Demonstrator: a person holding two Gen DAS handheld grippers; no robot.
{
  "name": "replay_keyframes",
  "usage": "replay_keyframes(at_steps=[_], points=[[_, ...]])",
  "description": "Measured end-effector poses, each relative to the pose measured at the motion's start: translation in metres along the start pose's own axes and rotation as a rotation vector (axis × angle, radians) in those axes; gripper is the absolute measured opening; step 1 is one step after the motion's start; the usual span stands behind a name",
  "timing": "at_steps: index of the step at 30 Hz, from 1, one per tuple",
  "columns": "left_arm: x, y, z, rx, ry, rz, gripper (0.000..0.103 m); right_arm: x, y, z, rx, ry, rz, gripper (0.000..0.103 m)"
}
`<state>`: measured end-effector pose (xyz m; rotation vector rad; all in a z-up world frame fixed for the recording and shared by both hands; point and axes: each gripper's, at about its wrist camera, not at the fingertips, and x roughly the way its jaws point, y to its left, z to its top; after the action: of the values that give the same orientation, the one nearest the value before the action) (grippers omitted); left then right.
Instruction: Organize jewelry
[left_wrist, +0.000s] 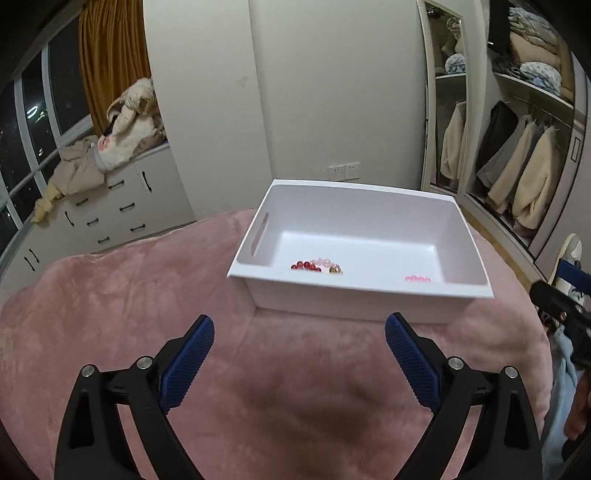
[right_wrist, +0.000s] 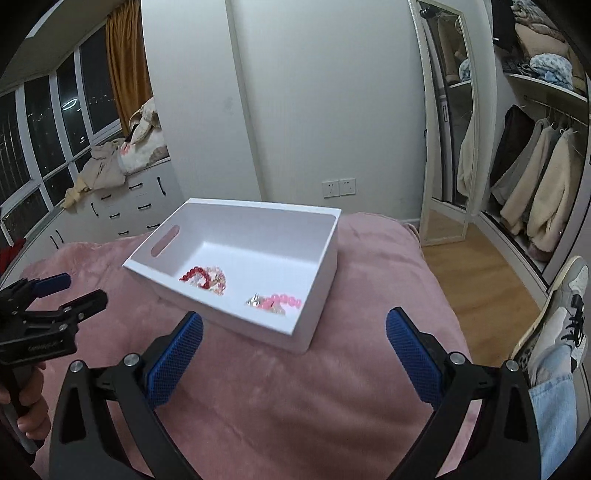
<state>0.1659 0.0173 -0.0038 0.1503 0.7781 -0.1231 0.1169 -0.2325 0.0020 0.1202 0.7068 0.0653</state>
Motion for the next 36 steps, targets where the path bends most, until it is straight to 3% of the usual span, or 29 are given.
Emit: replay_keyframes(at_steps=[6, 14, 36], points=[[-0.039, -0.003, -0.014, -0.017, -0.022, 0.017, 0.095, -0.031, 0.003, -0.012, -0.016, 0.013, 0.004, 0.098], [-0.068, -0.008, -0.028, -0.067, 0.011, 0.020, 0.095, -0.064, 0.017, -0.018, -0.054, 0.031, 0.019, 0.098], [-0.078, -0.018, -0.022, -0.024, 0.014, 0.050, 0.095, -0.060, 0.015, -0.015, -0.043, 0.050, 0.039, 0.098]])
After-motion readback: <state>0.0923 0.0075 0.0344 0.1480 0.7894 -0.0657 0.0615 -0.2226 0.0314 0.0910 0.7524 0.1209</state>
